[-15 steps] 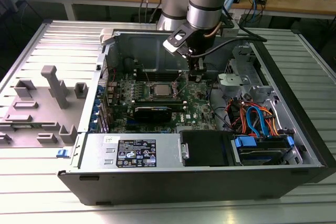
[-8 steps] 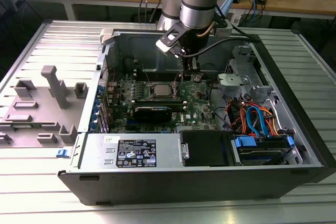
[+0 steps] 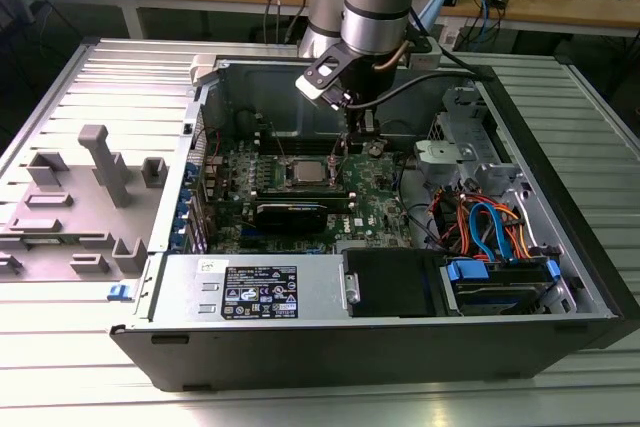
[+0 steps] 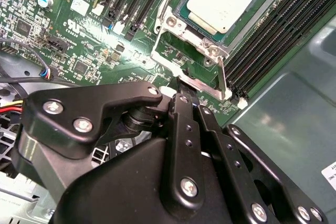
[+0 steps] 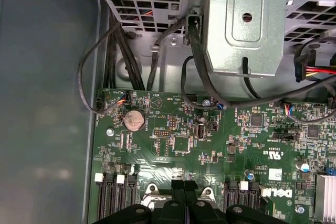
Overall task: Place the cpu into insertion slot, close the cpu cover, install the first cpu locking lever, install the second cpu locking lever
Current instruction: 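Close the cpu cover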
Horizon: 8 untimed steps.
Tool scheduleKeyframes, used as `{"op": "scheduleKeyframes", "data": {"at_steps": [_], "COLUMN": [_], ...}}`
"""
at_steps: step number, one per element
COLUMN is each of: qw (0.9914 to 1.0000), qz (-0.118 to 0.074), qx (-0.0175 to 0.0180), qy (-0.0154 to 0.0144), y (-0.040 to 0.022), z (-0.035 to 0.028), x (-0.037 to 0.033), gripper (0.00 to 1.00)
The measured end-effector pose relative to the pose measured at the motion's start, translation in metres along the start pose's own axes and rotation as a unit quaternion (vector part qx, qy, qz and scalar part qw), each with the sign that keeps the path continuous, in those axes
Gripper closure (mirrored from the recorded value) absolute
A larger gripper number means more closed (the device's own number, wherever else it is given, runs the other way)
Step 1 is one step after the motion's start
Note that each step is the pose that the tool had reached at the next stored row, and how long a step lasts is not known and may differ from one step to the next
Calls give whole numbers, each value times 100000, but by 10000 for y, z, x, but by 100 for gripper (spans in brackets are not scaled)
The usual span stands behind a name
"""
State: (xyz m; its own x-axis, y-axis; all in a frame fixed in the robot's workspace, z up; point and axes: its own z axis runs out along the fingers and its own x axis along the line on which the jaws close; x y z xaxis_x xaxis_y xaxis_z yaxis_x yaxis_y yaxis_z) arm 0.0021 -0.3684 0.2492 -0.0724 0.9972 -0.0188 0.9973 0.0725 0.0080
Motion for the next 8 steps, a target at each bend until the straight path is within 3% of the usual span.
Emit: {"op": "scheduleKeyframes", "data": {"at_steps": [8], "qw": [100000], "qz": [-8], "qx": [2], "qy": [-1], "y": [-18], "z": [2], "x": [1], "gripper": [89]}}
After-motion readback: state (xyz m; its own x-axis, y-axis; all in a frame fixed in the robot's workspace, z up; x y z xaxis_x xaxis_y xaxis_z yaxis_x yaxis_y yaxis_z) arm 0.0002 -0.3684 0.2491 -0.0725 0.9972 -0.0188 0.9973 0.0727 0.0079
